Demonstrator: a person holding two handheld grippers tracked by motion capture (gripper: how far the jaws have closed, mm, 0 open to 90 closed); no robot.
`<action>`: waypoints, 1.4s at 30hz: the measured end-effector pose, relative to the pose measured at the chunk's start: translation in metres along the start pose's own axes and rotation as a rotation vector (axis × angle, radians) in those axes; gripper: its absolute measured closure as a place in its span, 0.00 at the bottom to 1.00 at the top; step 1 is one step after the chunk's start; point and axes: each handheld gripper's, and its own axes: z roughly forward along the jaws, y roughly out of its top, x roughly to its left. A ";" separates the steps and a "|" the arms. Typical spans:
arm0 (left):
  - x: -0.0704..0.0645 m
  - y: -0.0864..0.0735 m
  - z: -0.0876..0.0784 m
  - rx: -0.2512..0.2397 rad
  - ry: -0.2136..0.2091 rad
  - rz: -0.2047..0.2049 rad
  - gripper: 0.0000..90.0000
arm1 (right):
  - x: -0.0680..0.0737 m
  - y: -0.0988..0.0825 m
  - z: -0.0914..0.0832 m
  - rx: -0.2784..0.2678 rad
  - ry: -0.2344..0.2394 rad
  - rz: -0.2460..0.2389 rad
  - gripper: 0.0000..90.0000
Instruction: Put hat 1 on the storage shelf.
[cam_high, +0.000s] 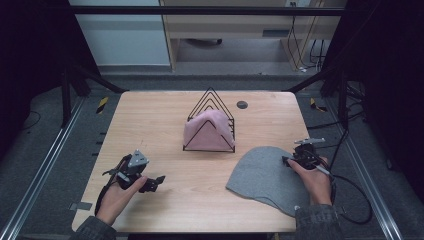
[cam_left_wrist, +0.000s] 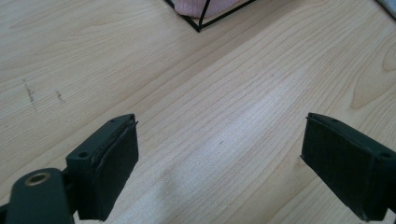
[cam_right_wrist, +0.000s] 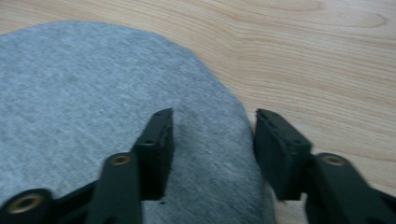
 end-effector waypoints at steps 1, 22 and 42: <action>0.000 0.000 0.000 0.000 0.000 0.000 0.12 | 0.000 0.000 0.000 0.000 0.000 0.000 0.58; 0.000 0.000 0.001 0.012 -0.038 0.008 0.13 | 0.039 0.021 -0.027 -0.085 0.164 -0.133 0.94; -0.012 0.002 0.004 -0.012 -0.152 0.055 0.11 | 0.150 0.074 -0.103 -0.272 0.378 -0.459 0.95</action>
